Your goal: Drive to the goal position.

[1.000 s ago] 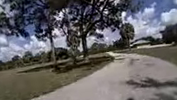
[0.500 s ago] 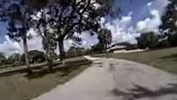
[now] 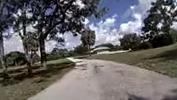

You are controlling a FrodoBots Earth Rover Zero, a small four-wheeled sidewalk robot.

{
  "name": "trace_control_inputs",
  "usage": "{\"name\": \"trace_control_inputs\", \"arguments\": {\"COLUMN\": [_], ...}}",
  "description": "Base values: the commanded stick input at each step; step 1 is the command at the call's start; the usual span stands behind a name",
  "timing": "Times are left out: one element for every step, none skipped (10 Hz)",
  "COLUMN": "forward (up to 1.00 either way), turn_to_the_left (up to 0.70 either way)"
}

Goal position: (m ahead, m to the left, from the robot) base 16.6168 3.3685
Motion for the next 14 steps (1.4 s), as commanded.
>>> {"name": "trace_control_inputs", "arguments": {"forward": [0.7, 0.7, 0.7, 0.7, 0.7, 0.7, 0.7, 0.7, 0.7, 0.7, 0.7, 0.7, 0.7, 0.7], "turn_to_the_left": [0.0, 0.0, 0.0, 0.0, 0.0, 0.0, 0.0, 0.0, 0.0, 0.0, 0.0, 0.0, 0.0, 0.0]}}
